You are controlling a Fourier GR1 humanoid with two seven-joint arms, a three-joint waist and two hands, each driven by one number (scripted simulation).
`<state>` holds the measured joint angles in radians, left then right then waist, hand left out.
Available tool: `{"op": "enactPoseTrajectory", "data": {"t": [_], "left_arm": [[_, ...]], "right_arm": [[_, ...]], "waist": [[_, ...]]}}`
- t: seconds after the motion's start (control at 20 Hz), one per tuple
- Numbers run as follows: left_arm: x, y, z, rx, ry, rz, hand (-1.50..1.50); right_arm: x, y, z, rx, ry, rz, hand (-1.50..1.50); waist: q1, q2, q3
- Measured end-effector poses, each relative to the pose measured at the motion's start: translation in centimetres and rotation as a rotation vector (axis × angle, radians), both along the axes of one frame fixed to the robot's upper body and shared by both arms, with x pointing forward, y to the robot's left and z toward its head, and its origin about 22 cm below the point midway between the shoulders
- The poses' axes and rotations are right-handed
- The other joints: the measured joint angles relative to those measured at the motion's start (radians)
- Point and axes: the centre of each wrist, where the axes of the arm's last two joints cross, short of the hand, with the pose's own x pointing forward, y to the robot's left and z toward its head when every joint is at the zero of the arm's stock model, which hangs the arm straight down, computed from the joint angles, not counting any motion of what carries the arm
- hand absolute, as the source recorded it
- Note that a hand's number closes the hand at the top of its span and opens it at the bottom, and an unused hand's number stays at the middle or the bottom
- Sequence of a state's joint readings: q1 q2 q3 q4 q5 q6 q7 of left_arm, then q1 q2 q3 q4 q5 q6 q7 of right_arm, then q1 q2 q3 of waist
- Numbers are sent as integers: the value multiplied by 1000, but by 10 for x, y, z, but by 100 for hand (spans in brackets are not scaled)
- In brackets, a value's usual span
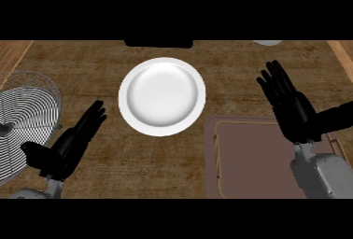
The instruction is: Pick the bell pepper from the tray and place it in the plate
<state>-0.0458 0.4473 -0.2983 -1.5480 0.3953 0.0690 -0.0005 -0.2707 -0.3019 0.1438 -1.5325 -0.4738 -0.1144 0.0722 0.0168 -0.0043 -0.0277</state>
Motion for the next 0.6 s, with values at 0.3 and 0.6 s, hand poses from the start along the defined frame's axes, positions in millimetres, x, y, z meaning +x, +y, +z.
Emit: {"op": "enactPoseTrajectory", "data": {"t": [0.3, 0.6], "left_arm": [[-21, 28, -32, 7, 155, 206, 0], [-30, 23, -44, -38, 202, 290, 0]], "right_arm": [[-26, -78, 7, 157, -280, -281, 150], [-84, -169, -44, 185, -299, -781, -150]], "waist": [[-93, -9, 32], [-132, 1, 41]]}}
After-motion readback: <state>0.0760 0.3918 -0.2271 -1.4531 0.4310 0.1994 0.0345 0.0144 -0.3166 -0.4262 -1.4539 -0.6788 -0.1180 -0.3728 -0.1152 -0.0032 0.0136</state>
